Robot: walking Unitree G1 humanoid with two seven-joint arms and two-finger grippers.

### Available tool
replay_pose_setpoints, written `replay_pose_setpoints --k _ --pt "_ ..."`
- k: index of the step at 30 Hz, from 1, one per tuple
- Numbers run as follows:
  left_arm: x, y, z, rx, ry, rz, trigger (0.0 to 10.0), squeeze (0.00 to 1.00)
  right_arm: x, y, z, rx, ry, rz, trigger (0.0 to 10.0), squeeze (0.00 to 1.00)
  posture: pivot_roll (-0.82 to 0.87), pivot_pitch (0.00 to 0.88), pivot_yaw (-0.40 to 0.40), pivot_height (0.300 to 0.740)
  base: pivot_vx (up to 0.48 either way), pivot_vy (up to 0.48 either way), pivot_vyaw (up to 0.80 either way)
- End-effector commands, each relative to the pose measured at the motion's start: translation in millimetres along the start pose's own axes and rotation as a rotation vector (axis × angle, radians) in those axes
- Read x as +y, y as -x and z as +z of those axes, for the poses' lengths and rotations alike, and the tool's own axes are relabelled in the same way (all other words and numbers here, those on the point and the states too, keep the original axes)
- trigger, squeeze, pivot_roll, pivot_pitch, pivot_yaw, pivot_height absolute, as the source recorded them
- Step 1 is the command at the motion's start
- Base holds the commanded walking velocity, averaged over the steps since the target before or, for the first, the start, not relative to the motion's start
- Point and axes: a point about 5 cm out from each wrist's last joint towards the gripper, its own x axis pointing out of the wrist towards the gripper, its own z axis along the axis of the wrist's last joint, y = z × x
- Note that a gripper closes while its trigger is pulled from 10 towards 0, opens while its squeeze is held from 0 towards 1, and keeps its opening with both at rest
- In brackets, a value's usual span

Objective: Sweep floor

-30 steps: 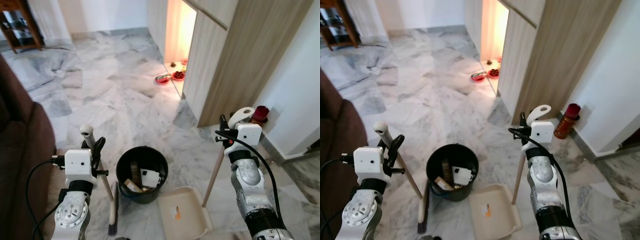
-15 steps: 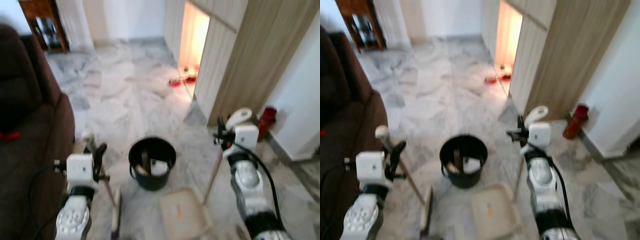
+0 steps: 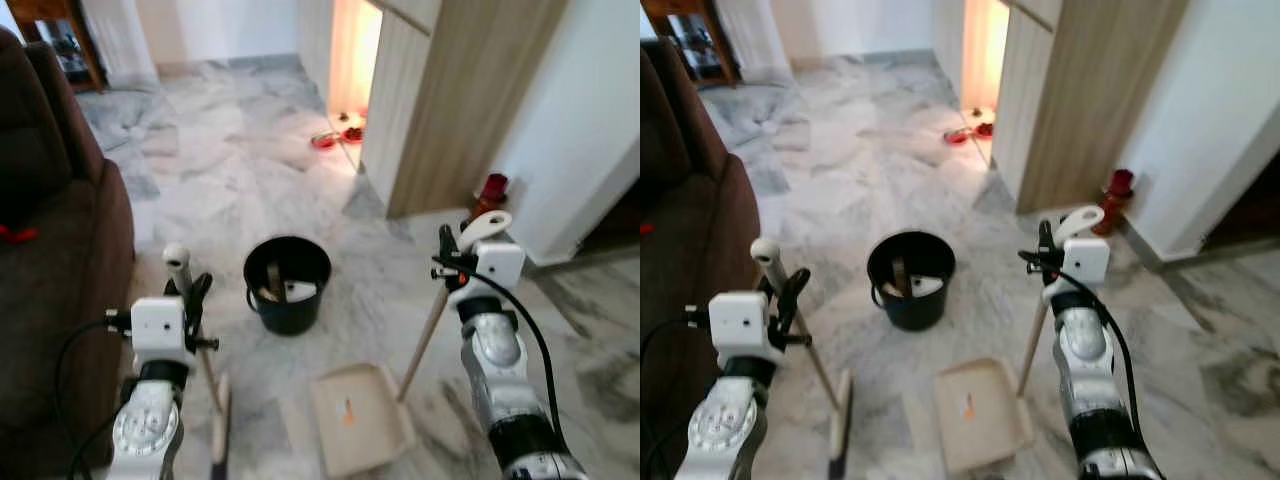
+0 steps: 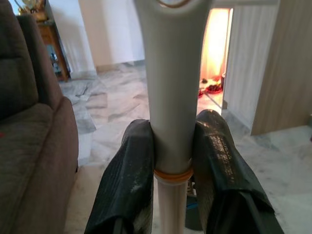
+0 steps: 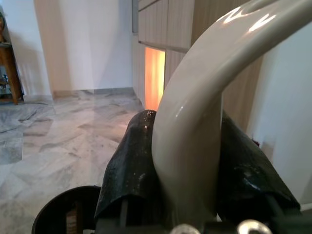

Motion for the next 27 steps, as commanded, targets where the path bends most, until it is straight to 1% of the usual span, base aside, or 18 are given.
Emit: replay_pose_setpoints --k 1,5,7,15,25,27 --pt "-0.4 -2.0 7.1 -0.038 -0.013 0.005 10.0 0.00 0.0 -4.2 6.8 -0.027 -0.010 -0.006 10.0 0.00 0.04 0.075 -0.030 0.740 0.000 0.000 0.00" --pt "-0.9 -3.0 5.9 -0.031 -0.016 0.005 10.0 0.00 0.4 -5.4 6.8 -0.020 -0.010 -0.008 10.0 0.00 0.04 0.075 -0.030 0.740 0.000 0.000 -0.13" --pt "-0.9 -3.8 5.7 -0.031 -0.013 0.002 10.0 0.00 0.7 -5.9 5.9 -0.013 -0.021 -0.010 10.0 0.00 0.04 0.076 -0.028 0.740 0.000 0.000 -0.80" --pt "-2.3 -6.8 6.1 -0.033 0.006 -0.005 10.0 0.00 0.3 -6.1 5.6 -0.010 -0.017 -0.014 10.0 0.00 0.03 0.072 -0.028 0.740 0.000 0.000 -0.80" --pt "-1.4 -10.7 6.2 -0.030 -0.014 0.006 10.0 0.00 -1.8 -7.6 6.7 -0.011 -0.011 -0.018 10.0 0.00 0.03 0.073 -0.032 0.740 0.000 0.000 -0.80" --pt "0.4 -11.7 5.9 -0.031 -0.035 0.016 10.0 0.00 -1.8 -7.9 6.8 -0.011 -0.008 -0.019 10.0 0.00 0.03 0.070 -0.033 0.740 0.000 -0.461 -0.80"
